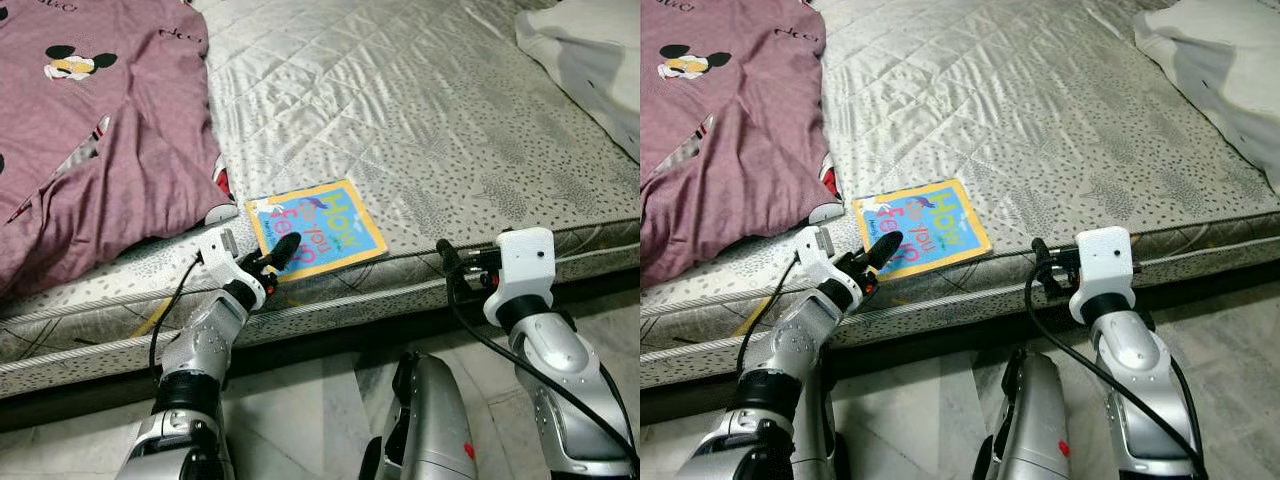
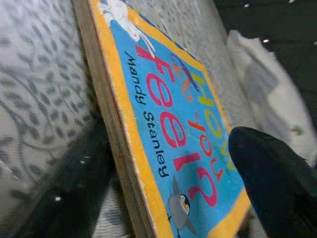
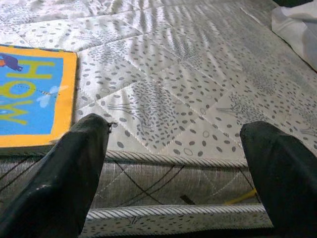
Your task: Clean up the room
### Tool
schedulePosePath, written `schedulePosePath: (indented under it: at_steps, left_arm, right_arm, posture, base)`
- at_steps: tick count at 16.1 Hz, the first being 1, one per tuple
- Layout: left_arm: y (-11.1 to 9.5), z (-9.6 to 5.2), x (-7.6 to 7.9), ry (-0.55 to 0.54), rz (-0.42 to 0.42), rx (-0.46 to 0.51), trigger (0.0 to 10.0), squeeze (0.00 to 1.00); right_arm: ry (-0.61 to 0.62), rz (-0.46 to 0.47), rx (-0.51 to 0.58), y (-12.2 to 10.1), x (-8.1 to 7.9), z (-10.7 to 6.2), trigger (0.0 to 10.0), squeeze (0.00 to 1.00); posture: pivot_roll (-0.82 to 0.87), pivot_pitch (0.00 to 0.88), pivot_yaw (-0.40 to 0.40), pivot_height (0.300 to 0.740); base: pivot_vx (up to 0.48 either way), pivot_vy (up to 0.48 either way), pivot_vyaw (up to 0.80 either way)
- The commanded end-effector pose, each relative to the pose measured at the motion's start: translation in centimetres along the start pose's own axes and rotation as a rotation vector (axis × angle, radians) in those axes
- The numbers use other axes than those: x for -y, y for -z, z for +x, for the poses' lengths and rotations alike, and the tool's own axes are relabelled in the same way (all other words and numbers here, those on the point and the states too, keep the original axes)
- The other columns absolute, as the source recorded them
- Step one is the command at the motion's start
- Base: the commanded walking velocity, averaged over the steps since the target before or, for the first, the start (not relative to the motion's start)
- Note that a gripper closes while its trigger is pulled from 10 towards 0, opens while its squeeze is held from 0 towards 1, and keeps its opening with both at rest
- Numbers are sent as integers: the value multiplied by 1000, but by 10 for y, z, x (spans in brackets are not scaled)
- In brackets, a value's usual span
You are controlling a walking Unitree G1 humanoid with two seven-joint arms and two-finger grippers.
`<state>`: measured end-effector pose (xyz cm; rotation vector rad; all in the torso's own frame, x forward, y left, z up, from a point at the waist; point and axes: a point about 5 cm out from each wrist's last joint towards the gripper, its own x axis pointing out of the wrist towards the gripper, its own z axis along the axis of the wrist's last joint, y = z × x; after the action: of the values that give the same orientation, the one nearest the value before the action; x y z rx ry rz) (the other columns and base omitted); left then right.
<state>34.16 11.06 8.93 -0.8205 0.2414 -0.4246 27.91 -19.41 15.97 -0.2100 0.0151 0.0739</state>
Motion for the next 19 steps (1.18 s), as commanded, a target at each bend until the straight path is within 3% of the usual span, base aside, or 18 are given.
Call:
schedulePosePath:
  at_steps: [1,6,10,19]
  left_arm:
    - [49,0,5,20,-123,-194,0,0]
    - [52,6,-1,-25,-232,-224,0,0]
    - [58,5,-6,-83,-234,-267,0,0]
    - [60,4,-10,-102,-227,-301,0,0]
  right_arm:
    - [4,-13,-1,1,3,0,10000,0]
    - [-34,-22,41,-5,-6,9,10000,0]
    - [-34,-25,46,-5,-5,11,10000,0]
    - [-42,-23,62,-5,-9,14,10000,0]
  posture:
    - [-259,183,-136,478]
    - [-250,140,-130,478]
    - [-251,121,-123,478]
    - [-235,113,-116,478]
  base:
    - [0,0,0]
    - [0,0,0]
    - [0,0,0]
    - [0,0,0]
